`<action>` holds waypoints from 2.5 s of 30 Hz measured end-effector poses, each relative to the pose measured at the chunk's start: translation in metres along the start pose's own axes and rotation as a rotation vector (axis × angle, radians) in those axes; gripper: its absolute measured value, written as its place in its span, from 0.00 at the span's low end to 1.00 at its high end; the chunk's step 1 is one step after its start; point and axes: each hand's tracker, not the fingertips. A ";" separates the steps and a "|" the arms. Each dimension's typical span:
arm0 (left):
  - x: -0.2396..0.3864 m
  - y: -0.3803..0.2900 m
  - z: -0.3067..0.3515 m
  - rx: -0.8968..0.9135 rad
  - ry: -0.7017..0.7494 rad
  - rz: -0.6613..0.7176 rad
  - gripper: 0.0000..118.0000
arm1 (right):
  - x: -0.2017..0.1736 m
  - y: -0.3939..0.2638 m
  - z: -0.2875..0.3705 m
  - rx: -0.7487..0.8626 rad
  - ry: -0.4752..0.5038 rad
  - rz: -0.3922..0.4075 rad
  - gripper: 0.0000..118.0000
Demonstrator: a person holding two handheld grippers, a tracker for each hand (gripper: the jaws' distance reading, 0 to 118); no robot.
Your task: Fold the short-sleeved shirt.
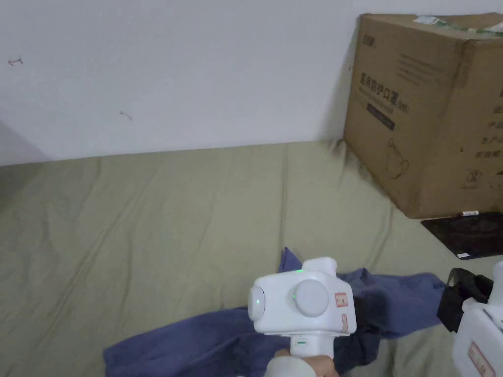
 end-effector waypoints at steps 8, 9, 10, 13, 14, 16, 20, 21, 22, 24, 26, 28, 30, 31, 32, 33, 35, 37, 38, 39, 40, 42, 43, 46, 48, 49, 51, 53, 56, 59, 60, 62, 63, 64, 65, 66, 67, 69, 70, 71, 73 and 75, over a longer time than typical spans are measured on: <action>-0.014 -0.054 -0.050 -0.114 0.090 -0.046 0.18 | 0.013 -0.025 -0.013 -0.088 -0.018 -0.012 0.01; -0.014 -0.049 -0.045 -0.108 0.094 -0.025 0.32 | 0.012 -0.026 -0.015 -0.095 -0.013 -0.013 0.01; -0.014 -0.045 -0.039 -0.102 0.090 -0.022 0.55 | 0.009 -0.026 -0.017 -0.100 -0.009 -0.013 0.01; -0.016 -0.029 -0.009 -0.018 0.089 -0.041 0.93 | -0.001 -0.026 -0.020 -0.107 0.016 -0.005 0.01; -0.017 -0.025 0.003 0.004 0.102 -0.053 0.91 | -0.005 -0.026 -0.021 -0.107 0.025 0.002 0.01; -0.025 -0.020 0.026 0.039 0.120 -0.065 0.85 | -0.014 -0.025 -0.023 -0.110 0.043 0.015 0.01; -0.058 -0.032 0.074 0.114 0.231 -0.039 0.03 | -0.037 -0.030 -0.025 -0.128 0.115 0.033 0.01; -0.073 -0.041 0.083 0.116 0.266 -0.024 0.02 | -0.044 -0.032 -0.025 -0.135 0.137 0.044 0.01; -0.082 -0.048 0.090 0.119 0.276 -0.010 0.00 | -0.050 -0.035 -0.025 -0.140 0.145 0.055 0.01; -0.110 -0.071 0.101 0.112 0.344 0.058 0.00 | -0.063 -0.041 -0.026 -0.156 0.171 0.080 0.01; -0.133 -0.087 0.111 0.095 0.368 0.143 0.00 | -0.075 -0.048 -0.029 -0.183 0.203 0.093 0.01; -0.155 -0.096 0.119 0.091 0.390 0.203 0.00 | -0.087 -0.052 -0.033 -0.200 0.221 0.113 0.01; -0.171 -0.098 0.128 0.114 0.442 0.215 0.00 | -0.098 -0.053 -0.036 -0.208 0.240 0.135 0.01; -0.179 -0.096 0.134 0.124 0.477 0.221 0.00 | -0.103 -0.053 -0.038 -0.210 0.252 0.146 0.01; -0.189 -0.092 0.140 0.145 0.496 0.227 0.00 | -0.107 -0.053 -0.040 -0.210 0.260 0.155 0.01; -0.202 -0.084 0.148 0.156 0.497 0.240 0.00 | -0.112 -0.052 -0.043 -0.213 0.269 0.166 0.01; -0.225 -0.069 0.159 0.176 0.507 0.267 0.00 | -0.119 -0.050 -0.047 -0.218 0.272 0.177 0.01; -0.252 -0.047 0.168 0.172 0.524 0.295 0.09 | -0.123 -0.052 -0.053 -0.229 0.282 0.181 0.01; -0.265 -0.035 0.170 0.172 0.550 0.311 0.37 | -0.124 -0.053 -0.056 -0.235 0.282 0.181 0.01; -0.278 -0.026 0.172 0.190 0.555 0.332 0.58 | -0.125 -0.054 -0.058 -0.242 0.285 0.182 0.01; -0.293 -0.014 0.171 0.207 0.561 0.353 0.65 | -0.126 -0.056 -0.061 -0.251 0.284 0.184 0.01; -0.313 0.002 0.166 0.193 0.565 0.417 0.65 | -0.127 -0.060 -0.064 -0.266 0.282 0.189 0.01; -0.324 0.008 0.157 0.174 0.546 0.422 0.65 | -0.127 -0.063 -0.065 -0.274 0.282 0.191 0.01; -0.344 0.011 0.122 0.018 0.493 0.451 0.65 | -0.124 -0.069 -0.071 -0.299 0.272 0.192 0.01; -0.350 0.004 0.098 -0.031 0.508 0.446 0.65 | -0.122 -0.071 -0.074 -0.312 0.264 0.189 0.01; -0.346 0.001 0.091 -0.011 0.563 0.402 0.65 | -0.120 -0.072 -0.075 -0.318 0.258 0.186 0.01; -0.335 0.002 0.093 0.010 0.607 0.356 0.47 | -0.114 -0.075 -0.077 -0.326 0.248 0.183 0.01; -0.325 0.000 0.095 0.040 0.599 0.359 0.03 | -0.110 -0.077 -0.079 -0.338 0.238 0.177 0.01; -0.321 0.004 0.086 0.033 0.605 0.362 0.03 | -0.105 -0.078 -0.081 -0.352 0.238 0.163 0.01; -0.308 0.009 0.093 0.021 0.607 0.303 0.03 | -0.097 -0.073 -0.087 -0.359 0.254 0.149 0.01; -0.308 0.008 0.099 0.027 0.598 0.312 0.03 | -0.093 -0.071 -0.090 -0.363 0.259 0.138 0.01; -0.301 0.010 0.115 0.074 0.570 0.333 0.03 | -0.084 -0.060 -0.107 -0.370 0.287 0.097 0.01; -0.297 0.011 0.122 0.091 0.555 0.325 0.03 | -0.080 -0.053 -0.116 -0.372 0.305 0.089 0.01; -0.297 0.012 0.132 0.120 0.555 0.296 0.03 | -0.076 -0.040 -0.133 -0.383 0.325 0.095 0.01; -0.291 0.013 0.139 0.135 0.564 0.279 0.03 | -0.075 -0.029 -0.149 -0.387 0.327 0.110 0.04; -0.285 0.013 0.147 0.153 0.563 0.266 0.03 | -0.074 -0.017 -0.168 -0.394 0.331 0.167 0.18; -0.279 0.014 0.155 0.174 0.555 0.266 0.03 | -0.074 -0.007 -0.187 -0.383 0.320 0.205 0.43; -0.273 0.013 0.164 0.207 0.537 0.252 0.03 | -0.076 0.004 -0.230 -0.419 0.339 0.262 0.89; -0.267 0.013 0.168 0.213 0.538 0.245 0.03 | -0.077 0.008 -0.246 -0.443 0.302 0.292 0.89; -0.263 0.013 0.170 0.221 0.539 0.239 0.03 | -0.084 0.012 -0.276 -0.477 0.287 0.340 0.89; -0.261 0.011 0.171 0.228 0.542 0.230 0.03 | -0.088 0.006 -0.317 -0.540 0.251 0.383 0.89; -0.260 0.012 0.170 0.228 0.547 0.226 0.03 | -0.090 -0.008 -0.350 -0.629 0.230 0.363 0.89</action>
